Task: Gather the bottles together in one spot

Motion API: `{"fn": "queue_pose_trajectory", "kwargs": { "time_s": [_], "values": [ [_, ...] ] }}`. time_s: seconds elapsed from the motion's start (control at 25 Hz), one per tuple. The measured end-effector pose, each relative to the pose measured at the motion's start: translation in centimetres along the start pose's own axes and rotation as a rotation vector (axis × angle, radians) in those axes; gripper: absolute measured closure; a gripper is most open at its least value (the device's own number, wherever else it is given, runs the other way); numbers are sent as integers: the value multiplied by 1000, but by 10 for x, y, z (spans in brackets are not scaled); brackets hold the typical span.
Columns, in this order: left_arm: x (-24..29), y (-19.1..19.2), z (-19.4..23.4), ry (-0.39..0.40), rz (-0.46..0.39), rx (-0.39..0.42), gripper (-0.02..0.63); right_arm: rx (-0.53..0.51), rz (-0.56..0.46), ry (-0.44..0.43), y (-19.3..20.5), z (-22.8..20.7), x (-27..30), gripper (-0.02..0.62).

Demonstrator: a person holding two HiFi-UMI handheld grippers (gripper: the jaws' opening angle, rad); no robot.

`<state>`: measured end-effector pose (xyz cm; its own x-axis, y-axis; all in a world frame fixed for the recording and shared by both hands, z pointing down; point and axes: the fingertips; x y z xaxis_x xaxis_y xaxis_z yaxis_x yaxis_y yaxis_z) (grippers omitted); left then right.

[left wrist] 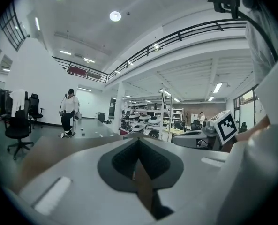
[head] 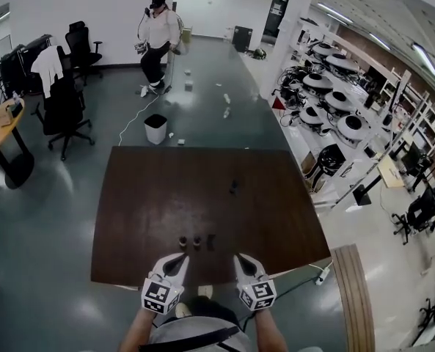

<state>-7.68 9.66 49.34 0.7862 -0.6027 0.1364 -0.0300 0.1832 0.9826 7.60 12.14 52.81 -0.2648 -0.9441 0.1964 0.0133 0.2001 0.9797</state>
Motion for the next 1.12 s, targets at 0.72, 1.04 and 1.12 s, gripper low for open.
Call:
{"fn": "queue_pose_trajectory", "kwargs": {
  "time_s": [0.72, 1.04, 1.12],
  "values": [
    [85, -11, -34, 45, -8, 33, 604, -45, -39, 59, -19, -98, 7, 594],
    [149, 0, -45, 16, 33, -1, 604, -43, 9, 8, -6, -158, 29, 594],
    [163, 3, -44, -7, 38, -12, 604, -50, 19, -25, -4, -170, 41, 594]
  ]
}}
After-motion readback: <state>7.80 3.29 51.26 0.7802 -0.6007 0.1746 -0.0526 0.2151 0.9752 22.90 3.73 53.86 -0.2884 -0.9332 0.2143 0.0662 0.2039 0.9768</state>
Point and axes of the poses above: the fingertips, and each gripper's own axes: x forward along the fingers, z to its left, y out of its underside, and after that the axes turned 1 degree about -y, right-handed
